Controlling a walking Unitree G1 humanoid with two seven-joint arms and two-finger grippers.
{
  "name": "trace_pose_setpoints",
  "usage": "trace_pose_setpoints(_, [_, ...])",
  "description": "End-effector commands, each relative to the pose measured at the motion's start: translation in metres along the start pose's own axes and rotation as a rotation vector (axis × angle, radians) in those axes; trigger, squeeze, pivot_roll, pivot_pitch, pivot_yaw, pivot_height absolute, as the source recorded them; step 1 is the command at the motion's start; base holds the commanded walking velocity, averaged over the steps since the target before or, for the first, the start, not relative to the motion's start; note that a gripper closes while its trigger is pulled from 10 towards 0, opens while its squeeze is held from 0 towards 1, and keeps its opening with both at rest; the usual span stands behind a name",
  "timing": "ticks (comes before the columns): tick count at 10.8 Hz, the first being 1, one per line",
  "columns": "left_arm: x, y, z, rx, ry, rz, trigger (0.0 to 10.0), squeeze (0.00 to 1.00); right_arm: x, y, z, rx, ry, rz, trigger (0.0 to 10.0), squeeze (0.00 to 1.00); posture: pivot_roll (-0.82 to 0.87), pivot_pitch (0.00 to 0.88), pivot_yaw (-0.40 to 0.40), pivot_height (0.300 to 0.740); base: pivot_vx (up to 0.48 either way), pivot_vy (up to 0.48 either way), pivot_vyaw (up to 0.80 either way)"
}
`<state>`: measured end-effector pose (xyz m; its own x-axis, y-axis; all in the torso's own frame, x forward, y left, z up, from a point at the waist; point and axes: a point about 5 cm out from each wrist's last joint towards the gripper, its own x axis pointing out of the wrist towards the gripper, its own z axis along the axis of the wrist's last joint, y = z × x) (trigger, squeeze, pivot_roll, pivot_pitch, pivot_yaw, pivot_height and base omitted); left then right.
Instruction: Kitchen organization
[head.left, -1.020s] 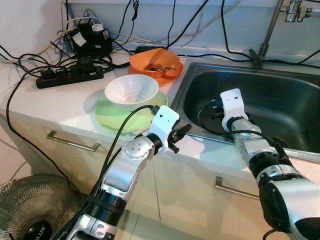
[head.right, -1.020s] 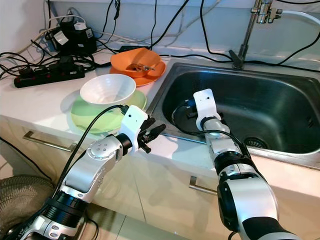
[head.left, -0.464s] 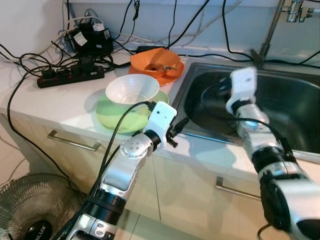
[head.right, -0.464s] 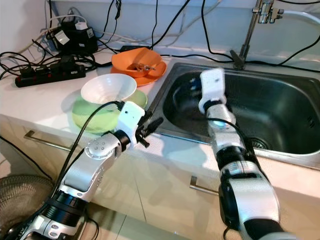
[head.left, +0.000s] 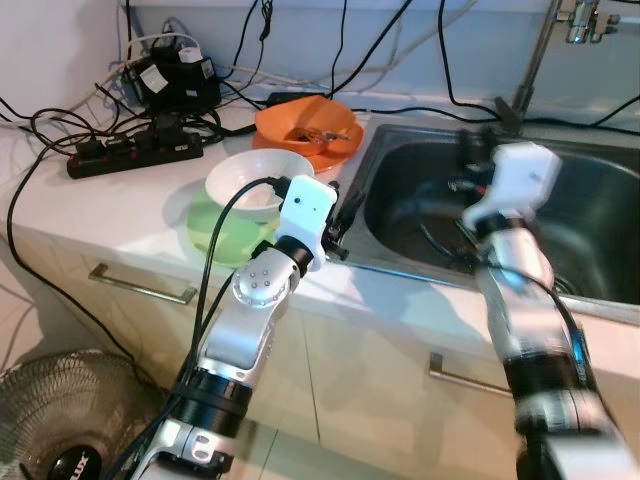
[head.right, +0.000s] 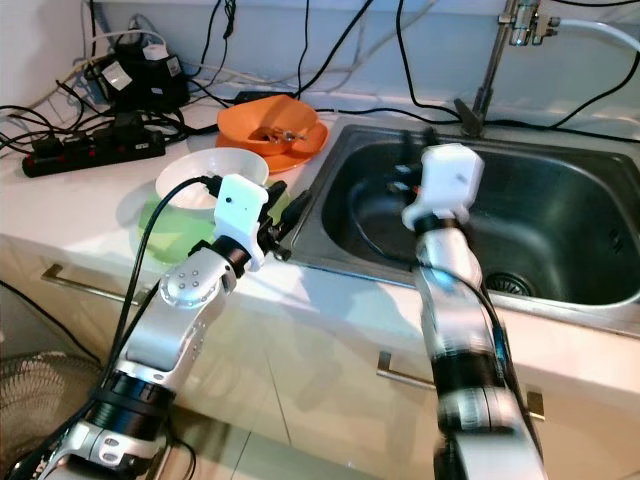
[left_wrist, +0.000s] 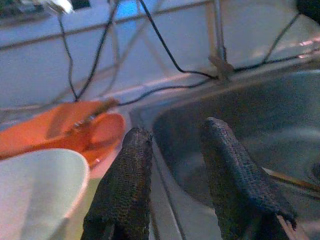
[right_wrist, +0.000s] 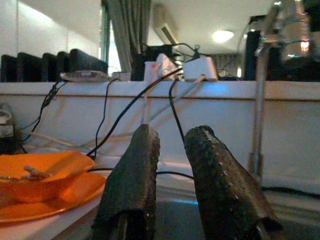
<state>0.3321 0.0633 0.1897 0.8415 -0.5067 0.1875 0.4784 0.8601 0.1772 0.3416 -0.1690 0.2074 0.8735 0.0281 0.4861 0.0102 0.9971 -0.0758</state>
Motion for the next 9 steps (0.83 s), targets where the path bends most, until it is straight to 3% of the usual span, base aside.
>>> trace_pose_setpoints(1, [0.002,0.006,0.004,0.024,-0.035,0.033,10.0,0.00,-0.004,0.003,0.008,0.028,-0.014,-0.012,10.0,0.00,0.01,0.023,0.110,0.740,0.000,0.000,0.00])
trace_pose_setpoints(4, [-0.005,0.011,0.001,0.026,-0.090,0.088,10.0,0.00,-0.025,0.016,0.008,0.066,0.009,-0.001,10.0,0.00,0.00,0.015,0.114,0.740,0.000,0.000,0.00])
trace_pose_setpoints(6, [-0.010,0.011,-0.005,0.033,-0.095,0.101,10.0,0.00,-0.041,0.040,-0.004,0.127,0.079,0.029,10.0,0.00,0.00,0.000,0.112,0.740,0.000,0.000,0.00])
trace_pose_setpoints(8, [-0.011,0.015,-0.006,0.050,-0.107,0.114,10.0,0.00,-0.046,0.055,-0.008,0.157,0.119,0.058,10.0,0.00,0.02,0.000,0.107,0.740,0.000,0.000,0.00])
trace_pose_setpoints(9, [-0.013,0.016,-0.009,0.058,-0.103,0.116,10.0,0.00,-0.045,0.052,-0.010,0.153,0.123,0.056,10.0,0.00,0.02,0.000,0.104,0.740,0.000,0.000,0.00])
